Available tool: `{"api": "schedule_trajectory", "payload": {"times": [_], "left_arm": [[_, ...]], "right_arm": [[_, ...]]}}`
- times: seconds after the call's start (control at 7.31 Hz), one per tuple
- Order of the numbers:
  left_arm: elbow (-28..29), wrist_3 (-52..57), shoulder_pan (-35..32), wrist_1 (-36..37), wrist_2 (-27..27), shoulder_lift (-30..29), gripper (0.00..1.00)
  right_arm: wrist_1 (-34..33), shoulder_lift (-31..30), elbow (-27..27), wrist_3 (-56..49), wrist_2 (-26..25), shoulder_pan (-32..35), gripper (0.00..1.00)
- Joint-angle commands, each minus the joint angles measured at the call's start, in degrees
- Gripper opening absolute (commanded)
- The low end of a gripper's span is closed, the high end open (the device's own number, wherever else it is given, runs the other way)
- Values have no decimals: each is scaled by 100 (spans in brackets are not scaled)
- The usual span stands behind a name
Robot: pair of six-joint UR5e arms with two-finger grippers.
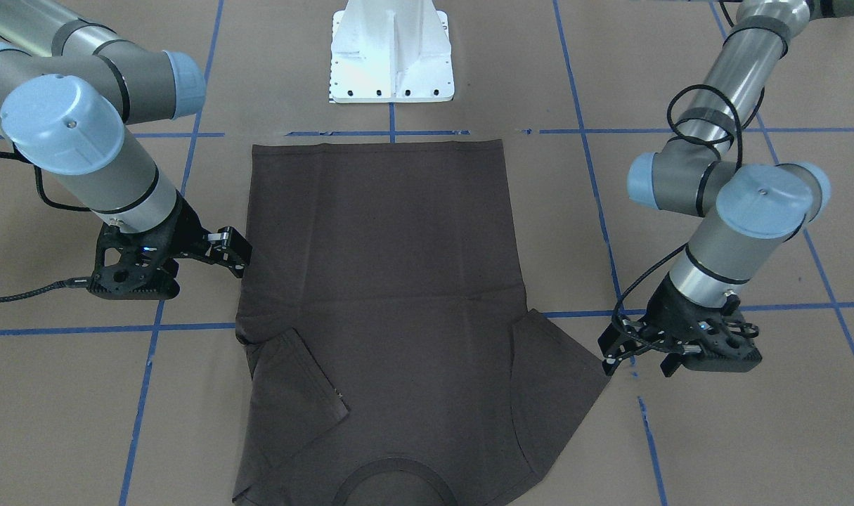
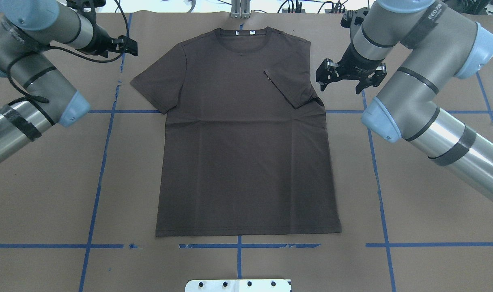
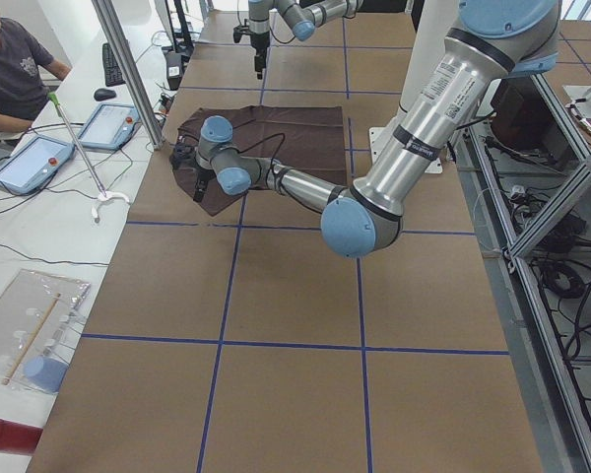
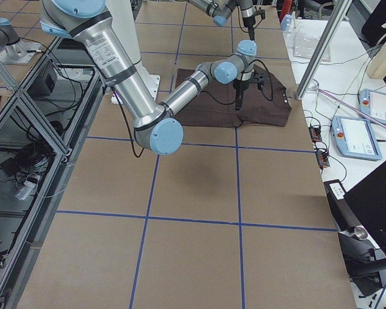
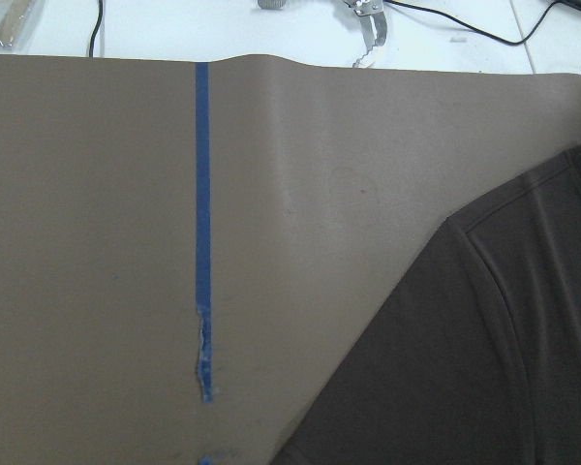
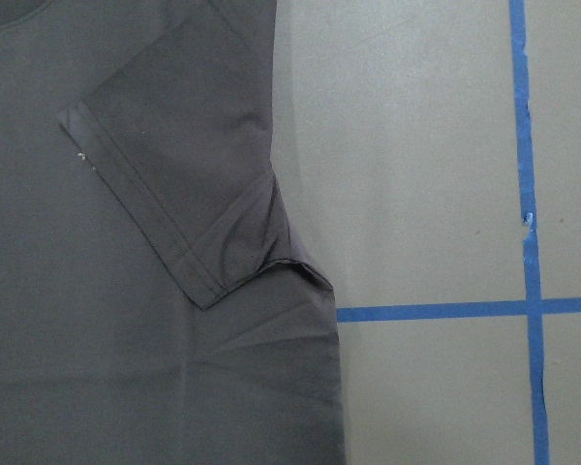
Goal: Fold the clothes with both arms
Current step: 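Fold the sleeve nearest the left gripper inward onto the shirt body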
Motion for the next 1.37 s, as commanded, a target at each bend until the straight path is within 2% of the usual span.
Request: {"api": "schedule_trajectory", "payload": {"times": [0.0,1.23], "left_arm": [[627,-410,441,-497,796,-161,99],[761,-536,575,-525,870,6,94]], "right_arm": [[114,-93,102,11,10,1,100],[114,-66,93,90,1,1,100]]}}
